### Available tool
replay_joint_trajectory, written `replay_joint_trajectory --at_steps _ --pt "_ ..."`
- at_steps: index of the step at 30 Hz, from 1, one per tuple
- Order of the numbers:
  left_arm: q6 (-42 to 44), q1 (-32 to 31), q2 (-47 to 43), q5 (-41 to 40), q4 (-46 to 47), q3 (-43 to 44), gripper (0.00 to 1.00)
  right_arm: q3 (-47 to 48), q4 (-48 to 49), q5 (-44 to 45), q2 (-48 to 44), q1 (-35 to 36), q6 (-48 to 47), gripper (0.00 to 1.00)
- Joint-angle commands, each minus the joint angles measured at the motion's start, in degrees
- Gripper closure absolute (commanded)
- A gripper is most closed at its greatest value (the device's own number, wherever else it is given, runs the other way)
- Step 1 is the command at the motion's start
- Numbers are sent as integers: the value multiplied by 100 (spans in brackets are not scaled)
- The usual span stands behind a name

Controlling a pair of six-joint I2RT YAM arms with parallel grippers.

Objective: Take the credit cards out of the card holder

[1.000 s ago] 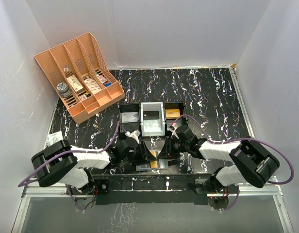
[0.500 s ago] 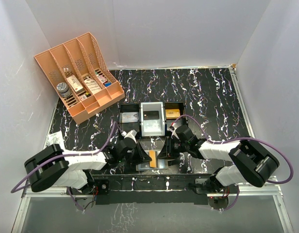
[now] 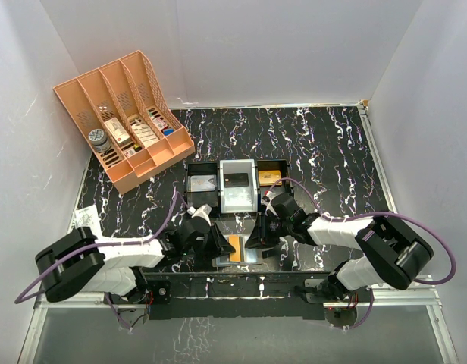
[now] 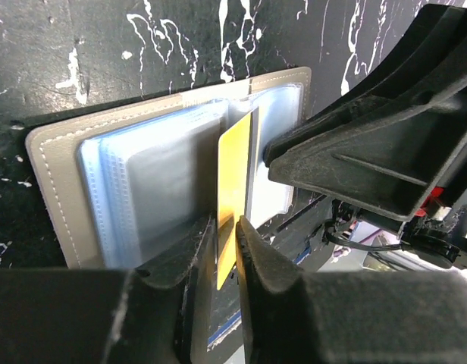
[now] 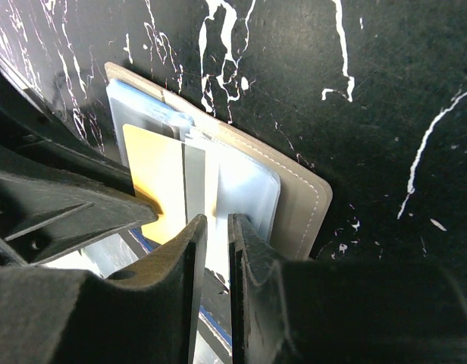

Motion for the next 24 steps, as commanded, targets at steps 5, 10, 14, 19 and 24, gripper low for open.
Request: replay_joint_trajectory --at_steps 5,10,14,19,24 --pt "23 -19 532 276 664 108 88 -218 -829 831 247 56 -367 83" --pt "-72 -17 312 63 221 98 100 -226 -902 901 202 57 -378 83" --pt "-71 -20 -200 -211 -406 54 100 3 -1302 1219 117 56 -541 83" --pt "227 -16 -988 -492 -1275 140 100 467 -1774 1333 -196 57 -768 82" --pt "478 -19 -1422 -692 -2138 350 100 971 -2042 1012 -632 51 -904 80"
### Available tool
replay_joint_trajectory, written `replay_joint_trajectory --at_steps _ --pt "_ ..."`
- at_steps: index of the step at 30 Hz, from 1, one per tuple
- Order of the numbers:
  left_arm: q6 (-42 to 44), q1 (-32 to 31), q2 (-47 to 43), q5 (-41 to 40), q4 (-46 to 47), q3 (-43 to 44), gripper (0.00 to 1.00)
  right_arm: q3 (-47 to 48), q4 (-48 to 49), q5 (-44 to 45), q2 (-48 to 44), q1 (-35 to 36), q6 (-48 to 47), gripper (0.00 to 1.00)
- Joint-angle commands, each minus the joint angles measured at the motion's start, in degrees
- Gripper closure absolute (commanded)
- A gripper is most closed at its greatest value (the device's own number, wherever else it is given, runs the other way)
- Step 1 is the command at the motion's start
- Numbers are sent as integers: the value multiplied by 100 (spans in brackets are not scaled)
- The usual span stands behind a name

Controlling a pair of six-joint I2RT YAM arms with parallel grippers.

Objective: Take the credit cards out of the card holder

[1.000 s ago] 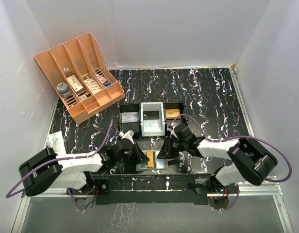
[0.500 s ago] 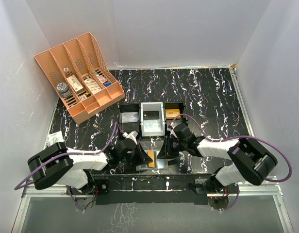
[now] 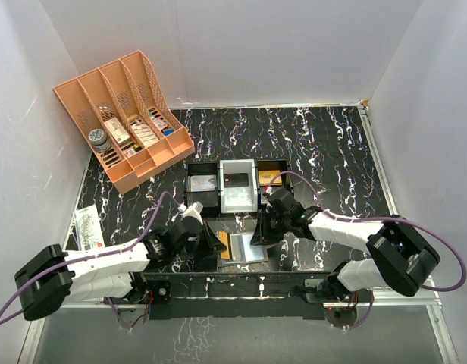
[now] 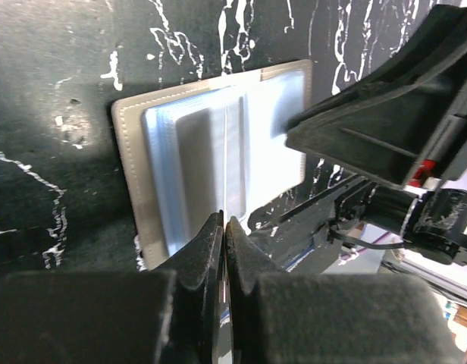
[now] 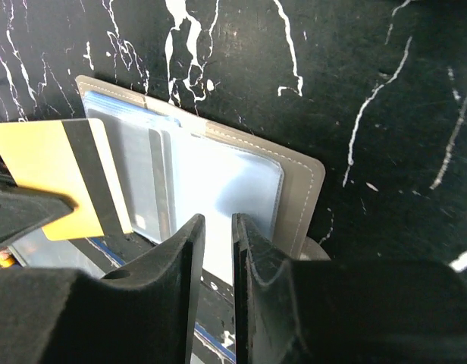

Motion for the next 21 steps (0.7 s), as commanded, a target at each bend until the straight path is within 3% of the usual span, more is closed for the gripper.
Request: replay_joint_trajectory --at_steps 1,13,21 --pt "309 -8 -363 -390 -1094 299 100 482 -671 190 -416 -22 -372 79" --pt "560 -11 -819 -629 -1572 492 100 869 226 -136 247 648 52 74" --pt "870 43 -739 -332 -1375 568 100 1246 -856 820 757 647 -422 71"
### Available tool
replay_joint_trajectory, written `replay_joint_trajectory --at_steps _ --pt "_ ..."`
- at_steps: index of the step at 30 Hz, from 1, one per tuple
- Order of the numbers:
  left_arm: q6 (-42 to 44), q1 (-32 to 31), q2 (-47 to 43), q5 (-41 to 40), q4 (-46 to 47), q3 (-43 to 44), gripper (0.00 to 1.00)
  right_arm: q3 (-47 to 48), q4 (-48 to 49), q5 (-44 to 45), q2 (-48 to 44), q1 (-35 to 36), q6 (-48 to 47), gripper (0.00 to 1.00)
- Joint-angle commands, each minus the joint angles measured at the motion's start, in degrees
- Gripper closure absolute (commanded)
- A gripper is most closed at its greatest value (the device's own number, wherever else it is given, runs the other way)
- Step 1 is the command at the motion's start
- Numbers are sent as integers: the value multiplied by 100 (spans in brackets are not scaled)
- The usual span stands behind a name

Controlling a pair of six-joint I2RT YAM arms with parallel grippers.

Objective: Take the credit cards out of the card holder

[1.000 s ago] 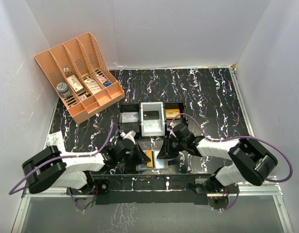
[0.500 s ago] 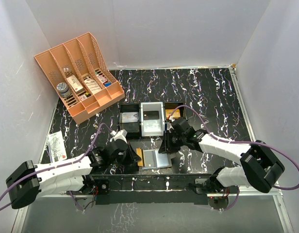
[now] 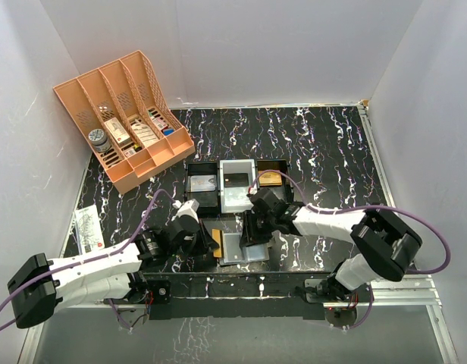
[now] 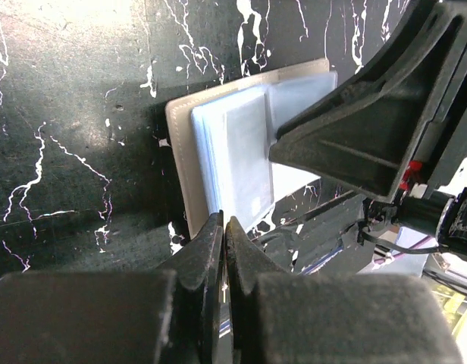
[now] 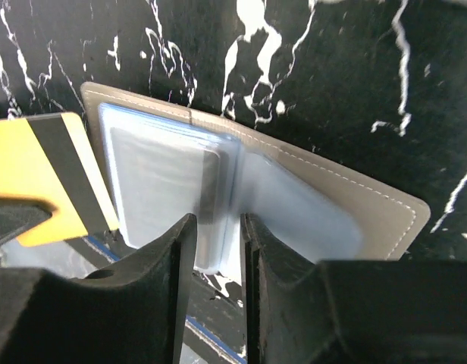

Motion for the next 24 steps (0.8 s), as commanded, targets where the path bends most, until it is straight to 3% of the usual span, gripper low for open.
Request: replay_joint_trajectory --at_steps 1,4,6,9,12,15,19,24 --pt "340 84 -63 245 77 197 100 717 -729 675 23 -2 -528 70" --pt "583 169 -266 532 365 201 100 1218 -944 768 -280 -3 -721 60" --pt "731 170 -466 595 393 302 100 1355 -906 888 -612 -12 -759 46" --pt "980 231 -791 523 173 490 100 1283 -531 917 -1095 -97 -796 39" --pt "1063 472 -1093 794 409 414 100 877 191 548 -1588 -363 -651 36" --pt "947 1092 -1243 1604 804 227 100 368 1013 -122 -1998 -710 -422 35" --pt "269 1967 -1257 2876 2169 -363 100 -140 1885 -838 -2382 -1031 -105 33" --pt "-176 2130 -784 3632 3525 -397 100 -320 2690 -1885 -2393 -1218 369 33"
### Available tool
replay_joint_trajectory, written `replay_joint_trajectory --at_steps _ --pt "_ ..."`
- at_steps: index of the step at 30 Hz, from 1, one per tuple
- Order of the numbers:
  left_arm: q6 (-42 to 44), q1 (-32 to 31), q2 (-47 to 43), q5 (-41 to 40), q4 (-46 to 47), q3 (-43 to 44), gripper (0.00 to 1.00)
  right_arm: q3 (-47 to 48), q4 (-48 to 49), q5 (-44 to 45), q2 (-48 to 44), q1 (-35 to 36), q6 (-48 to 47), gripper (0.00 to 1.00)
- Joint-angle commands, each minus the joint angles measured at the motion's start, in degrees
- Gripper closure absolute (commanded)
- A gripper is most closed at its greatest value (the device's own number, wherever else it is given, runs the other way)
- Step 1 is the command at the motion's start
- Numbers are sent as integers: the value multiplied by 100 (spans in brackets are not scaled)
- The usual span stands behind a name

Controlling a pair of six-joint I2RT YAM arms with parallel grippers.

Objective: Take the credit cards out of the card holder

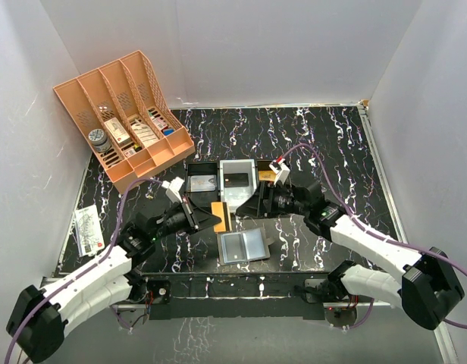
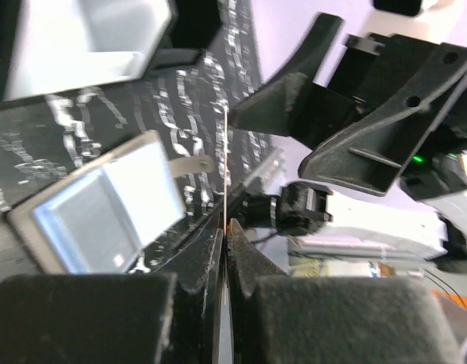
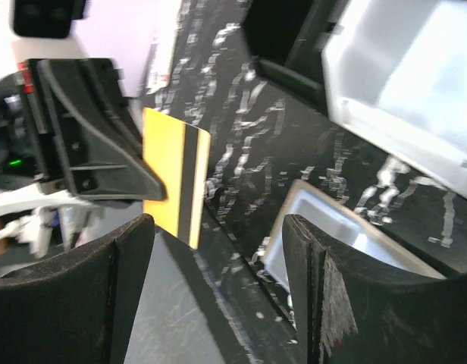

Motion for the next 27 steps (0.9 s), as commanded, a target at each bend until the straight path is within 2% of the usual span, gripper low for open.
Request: replay_joint_trajectory --at_steps 1,4,7,9,13,21,25,27 --pt "-552 52 332 1243 1809 12 100 -45 1536 -1249 -56 -102 571 33" --pt "-613 51 495 1396 2250 75 100 -158 2312 -1624 165 -94 1192 36" --pt "-580 47 667 1487 2349 201 100 -117 2555 -1845 336 -98 1415 42" --pt "-601 49 731 1513 2373 240 100 -85 2538 -1867 343 -100 1408 49" --pt "-622 51 693 1487 2409 228 100 -66 2464 -1977 343 -99 1401 69" --pt "-650 51 627 1415 2498 194 100 -195 2730 -2324 373 -96 1599 84" --pt "-796 51 635 1382 2807 84 100 -203 2810 -2465 373 -99 1655 87" --pt "-804 53 659 1389 2865 57 100 -237 2941 -2518 369 -96 1763 93"
